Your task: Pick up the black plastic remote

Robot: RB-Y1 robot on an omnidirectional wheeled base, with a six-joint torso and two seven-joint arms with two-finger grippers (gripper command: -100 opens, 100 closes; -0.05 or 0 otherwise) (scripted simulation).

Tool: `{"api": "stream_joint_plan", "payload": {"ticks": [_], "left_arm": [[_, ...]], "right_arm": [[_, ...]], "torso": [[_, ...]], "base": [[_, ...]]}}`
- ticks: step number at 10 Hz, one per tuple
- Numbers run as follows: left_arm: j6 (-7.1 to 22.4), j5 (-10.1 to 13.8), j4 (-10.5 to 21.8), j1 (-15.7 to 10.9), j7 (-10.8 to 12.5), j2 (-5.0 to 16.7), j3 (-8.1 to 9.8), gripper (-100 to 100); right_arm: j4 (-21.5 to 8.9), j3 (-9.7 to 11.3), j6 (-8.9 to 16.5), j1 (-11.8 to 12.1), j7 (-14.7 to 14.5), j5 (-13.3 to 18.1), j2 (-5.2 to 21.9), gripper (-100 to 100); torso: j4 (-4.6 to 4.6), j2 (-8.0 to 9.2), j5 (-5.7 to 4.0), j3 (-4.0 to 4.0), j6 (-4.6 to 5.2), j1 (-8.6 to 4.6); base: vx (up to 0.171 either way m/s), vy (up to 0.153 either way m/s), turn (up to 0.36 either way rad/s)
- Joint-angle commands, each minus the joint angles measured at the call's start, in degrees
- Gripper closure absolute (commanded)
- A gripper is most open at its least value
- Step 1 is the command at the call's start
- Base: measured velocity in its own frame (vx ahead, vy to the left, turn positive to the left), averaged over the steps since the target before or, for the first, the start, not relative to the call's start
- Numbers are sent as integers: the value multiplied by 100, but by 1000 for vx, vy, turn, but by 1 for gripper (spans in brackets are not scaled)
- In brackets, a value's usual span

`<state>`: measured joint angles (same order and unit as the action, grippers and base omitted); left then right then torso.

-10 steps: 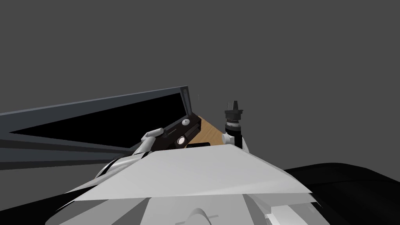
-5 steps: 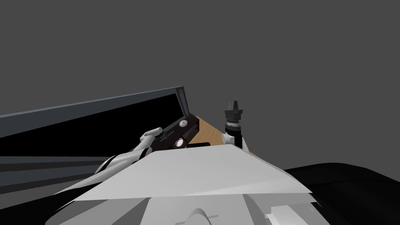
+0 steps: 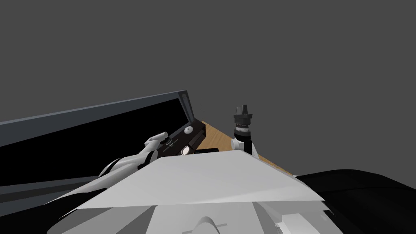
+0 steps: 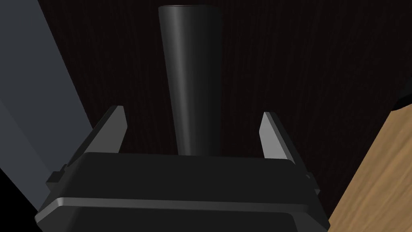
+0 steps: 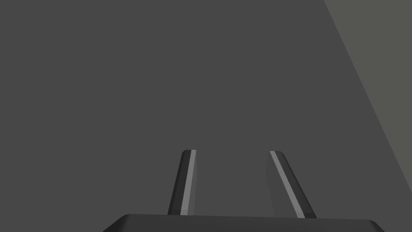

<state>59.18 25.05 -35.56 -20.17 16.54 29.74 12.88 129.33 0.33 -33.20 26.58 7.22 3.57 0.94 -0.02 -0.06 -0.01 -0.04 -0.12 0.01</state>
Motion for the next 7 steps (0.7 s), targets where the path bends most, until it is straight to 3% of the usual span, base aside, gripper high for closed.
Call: {"api": "stream_joint_plan", "payload": {"ticks": [1, 2, 4, 5, 6, 7], "left_arm": [[56, 41, 169, -70, -34, 38, 18, -100], [210, 87, 352, -153, -30, 77, 36, -100], [216, 78, 281, -128, -14, 72, 33, -100], [223, 80, 292, -133, -17, 74, 34, 0], [160, 144, 333, -45, 71, 114, 82, -100], [98, 209, 375, 43, 158, 155, 130, -100]], "right_arm": [[0, 0, 0, 0, 0, 0, 0, 0], [0, 0, 0, 0, 0, 0, 0, 0], [0, 0, 0, 0, 0, 0, 0, 0], [0, 0, 0, 0, 0, 0, 0, 0], [0, 0, 0, 0, 0, 0, 0, 0], [0, 0, 0, -1, 0, 0, 0, 0]], "torso": [[0, 0, 0, 0, 0, 0], [0, 2, 0, 1, -3, 0], [3, 14, 0, 8, -2, 1], [2, 12, 0, 7, -3, -2], [2, 11, -1, 6, -3, -4], [4, 22, 0, 12, 2, 1]], "base": [[19, 13, -50], [-12, 13, -42], [-9, 10, -28], [0, 0, 0], [-37, 18, -258], [-71, 43, -406]]}}
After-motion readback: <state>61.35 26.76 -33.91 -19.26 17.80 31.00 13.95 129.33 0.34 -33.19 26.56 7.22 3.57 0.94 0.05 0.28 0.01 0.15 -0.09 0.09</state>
